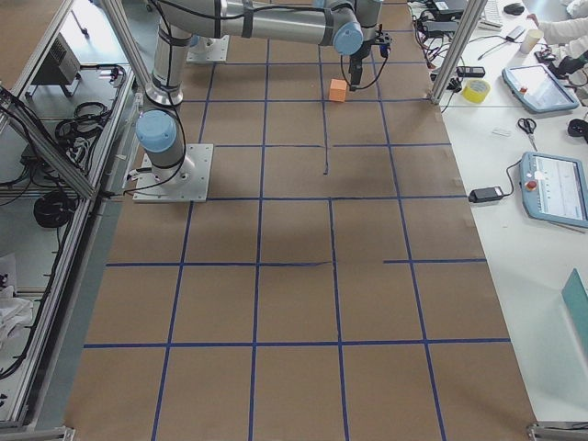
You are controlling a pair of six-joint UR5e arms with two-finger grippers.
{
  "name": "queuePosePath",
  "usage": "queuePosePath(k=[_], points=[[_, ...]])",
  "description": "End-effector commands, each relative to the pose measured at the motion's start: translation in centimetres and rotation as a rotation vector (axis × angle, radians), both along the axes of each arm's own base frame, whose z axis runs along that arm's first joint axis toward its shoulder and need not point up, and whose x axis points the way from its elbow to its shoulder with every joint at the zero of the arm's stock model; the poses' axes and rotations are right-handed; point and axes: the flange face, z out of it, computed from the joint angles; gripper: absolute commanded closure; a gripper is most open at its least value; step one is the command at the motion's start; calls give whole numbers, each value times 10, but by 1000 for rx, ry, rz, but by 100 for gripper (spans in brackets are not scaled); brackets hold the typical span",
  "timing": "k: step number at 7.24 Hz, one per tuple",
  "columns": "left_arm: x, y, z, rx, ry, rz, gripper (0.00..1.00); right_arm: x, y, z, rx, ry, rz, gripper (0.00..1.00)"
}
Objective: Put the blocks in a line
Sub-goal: 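Open and raise the right gripper while the left arm reaches toward the cube, then lower the left gripper onto the orange cube and grasp it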
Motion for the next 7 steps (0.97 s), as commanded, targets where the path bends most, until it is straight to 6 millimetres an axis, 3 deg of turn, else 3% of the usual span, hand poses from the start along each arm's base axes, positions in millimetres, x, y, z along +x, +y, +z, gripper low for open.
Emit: queuePosePath(k=[1, 2, 3, 4, 7], points=[[-65, -29, -68, -60, 11, -24, 0, -37, 3, 19, -10, 6, 0, 0], [-98, -37, -91, -90, 22, -8, 0, -44, 2, 19, -9, 21, -6, 0], [-123, -42, -119, -97, 26, -36, 0, -48, 6, 30, -28, 33, -12, 0], [-140, -47, -144, -97, 25, -55, 0, -50, 7, 36, -38, 31, -16, 0], [-162, -51, -200, -69, 19, -102, 0, -77, 15, 40, 19, -1, -69, 0]])
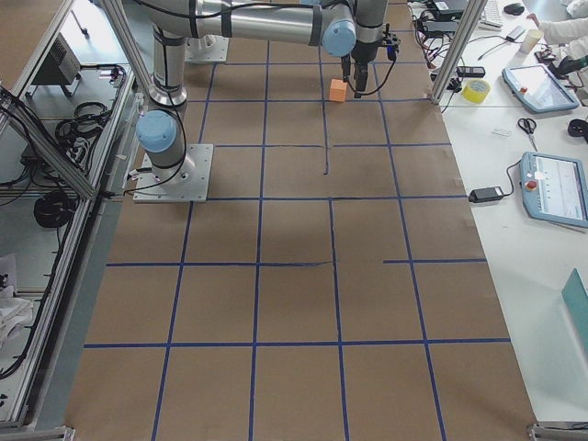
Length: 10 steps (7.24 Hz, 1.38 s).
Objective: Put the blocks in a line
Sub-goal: 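Lower the left gripper onto the orange cube and grasp it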
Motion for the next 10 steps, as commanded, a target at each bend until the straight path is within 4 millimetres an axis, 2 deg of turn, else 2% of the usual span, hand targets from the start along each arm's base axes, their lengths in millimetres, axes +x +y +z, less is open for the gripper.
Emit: queuePosePath(k=[1, 3, 4, 5, 6, 7, 8, 9, 10], points=[[-12, 2, -39, 45, -16, -35, 0, -17, 9, 4, 31, -46, -32, 0], [-12, 2, -56, 73, -25, -67, 0, -24, 28, 33, -3, -47, -21, 0], [-12, 4, -57, 85, -32, -66, 0, -22, 41, 39, 29, -51, 0, 0], [-11, 2, -55, 83, -34, -59, 0, -21, 44, 42, 30, -60, 3, 0], [-12, 3, -52, 81, -44, -40, 20, -25, 43, 42, 24, -51, 3, 0], [-11, 3, -51, 85, -58, -32, 50, -28, 44, 45, 27, -48, -1, 0], [-10, 3, -47, 81, -58, -22, 62, -26, 44, 47, 16, -60, -1, 0], [-11, 4, -42, 77, -55, 13, 90, -28, 44, 46, 20, -51, -3, 0], [-10, 4, -25, 51, -47, 24, 91, -28, 45, 49, 15, -48, -2, 0]])
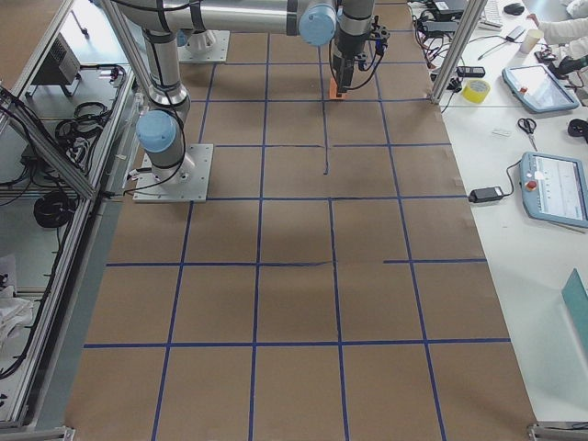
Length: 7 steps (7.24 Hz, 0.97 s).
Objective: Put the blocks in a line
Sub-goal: 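Lower the left gripper onto the orange cube and grasp it, then carry the orange cube with the left gripper toward the purple and pink cubes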
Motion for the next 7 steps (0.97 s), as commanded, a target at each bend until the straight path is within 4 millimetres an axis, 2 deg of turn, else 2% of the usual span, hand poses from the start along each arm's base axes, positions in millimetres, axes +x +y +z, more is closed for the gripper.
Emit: queuePosePath(k=[1, 2, 3, 4, 5, 6, 7], points=[[11, -4, 33, -43, 9, 38, 91, 1, 9, 13, -14, -3, 1, 0], [56, -14, 56, -12, -4, 114, 91, -1, 14, 17, -13, 8, 21, 0], [113, -23, 88, -3, -32, 197, 92, 1, 13, 16, -17, -10, 22, 0], [166, -28, 111, 20, -36, 263, 100, 0, 12, 20, -32, -8, 22, 0], [230, -28, 123, 113, -48, 324, 100, 3, 14, 21, -34, -6, 25, 0], [286, -33, 134, 127, -47, 256, 100, 2, 14, 23, -39, -12, 22, 0], [348, -35, 139, 124, -91, 281, 100, 5, 16, 25, -42, -21, 27, 0]])
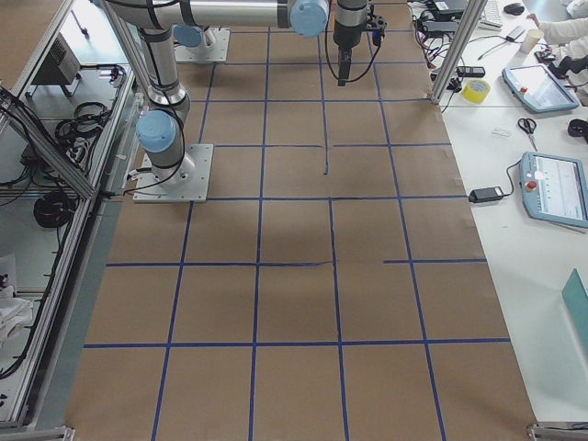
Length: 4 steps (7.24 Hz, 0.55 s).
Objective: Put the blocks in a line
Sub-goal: 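Carry the orange cube with the left gripper toward the purple and pink cubes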
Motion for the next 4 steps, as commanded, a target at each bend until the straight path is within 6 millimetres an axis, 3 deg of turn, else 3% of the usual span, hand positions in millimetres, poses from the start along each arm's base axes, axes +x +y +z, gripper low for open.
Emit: queuePosePath(k=[1, 3, 4], points=[[118, 0, 9, 24, -31, 21, 100, -1, 2, 1, 0, 11, 3, 0], [193, -15, 0, 8, -20, -92, 100, 1, 2, 2, -1, 7, 6, 0], [220, -26, -1, -12, -26, -120, 100, 2, 2, 2, -2, -4, 4, 0]])
